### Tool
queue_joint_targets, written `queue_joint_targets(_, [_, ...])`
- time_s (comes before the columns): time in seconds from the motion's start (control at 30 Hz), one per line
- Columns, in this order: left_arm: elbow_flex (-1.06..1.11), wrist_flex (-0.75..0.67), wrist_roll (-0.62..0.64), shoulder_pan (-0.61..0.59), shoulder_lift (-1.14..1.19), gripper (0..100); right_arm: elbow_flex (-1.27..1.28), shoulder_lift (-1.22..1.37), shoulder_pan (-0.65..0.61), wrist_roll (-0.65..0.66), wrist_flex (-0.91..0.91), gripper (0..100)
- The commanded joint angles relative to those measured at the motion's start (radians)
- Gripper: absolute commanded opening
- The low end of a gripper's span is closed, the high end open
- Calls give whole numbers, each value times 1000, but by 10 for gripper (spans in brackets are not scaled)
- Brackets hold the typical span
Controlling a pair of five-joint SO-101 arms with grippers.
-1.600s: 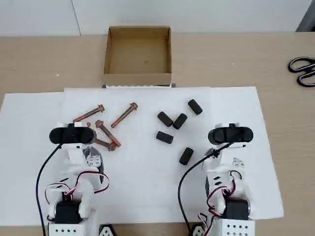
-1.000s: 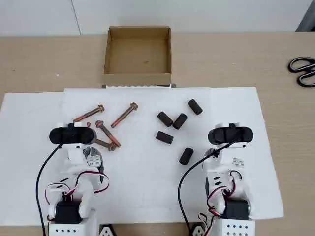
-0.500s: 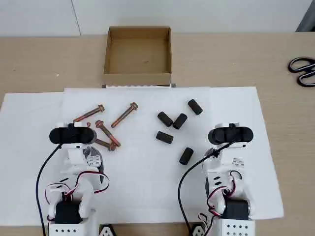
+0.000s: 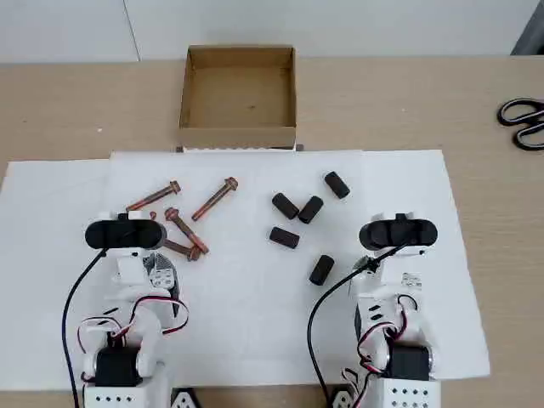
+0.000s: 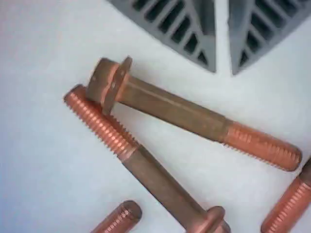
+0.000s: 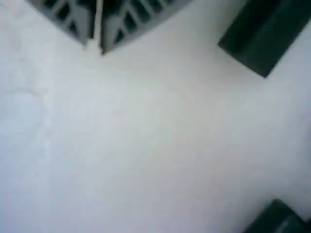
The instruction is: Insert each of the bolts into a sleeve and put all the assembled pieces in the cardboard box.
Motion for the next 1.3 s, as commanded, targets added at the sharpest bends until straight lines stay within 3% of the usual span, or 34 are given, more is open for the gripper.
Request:
queue_joint_targets(0.0, [-4, -21, -5, -6, -12, 6, 2, -15, -2, 6, -19, 4])
queue_joint_targets(0.63, [-4, -21, -5, 5, -12, 8, 2, -15, -2, 6, -19, 4])
queue_joint_targets(0.8, [-8, -38, 0, 77, -12, 11, 2, -15, -2, 6, -19, 4])
queue_joint_targets(1.0, [-246, 21, -21, 35, -6, 11, 2, -15, -2, 6, -19, 4])
queue_joint_targets(1.17, [-447, 167, -114, 28, 23, 11, 2, -15, -2, 6, -19, 4])
queue_joint_targets(1.27, [-585, 261, -129, 20, 153, 11, 2, -15, -2, 6, -19, 4])
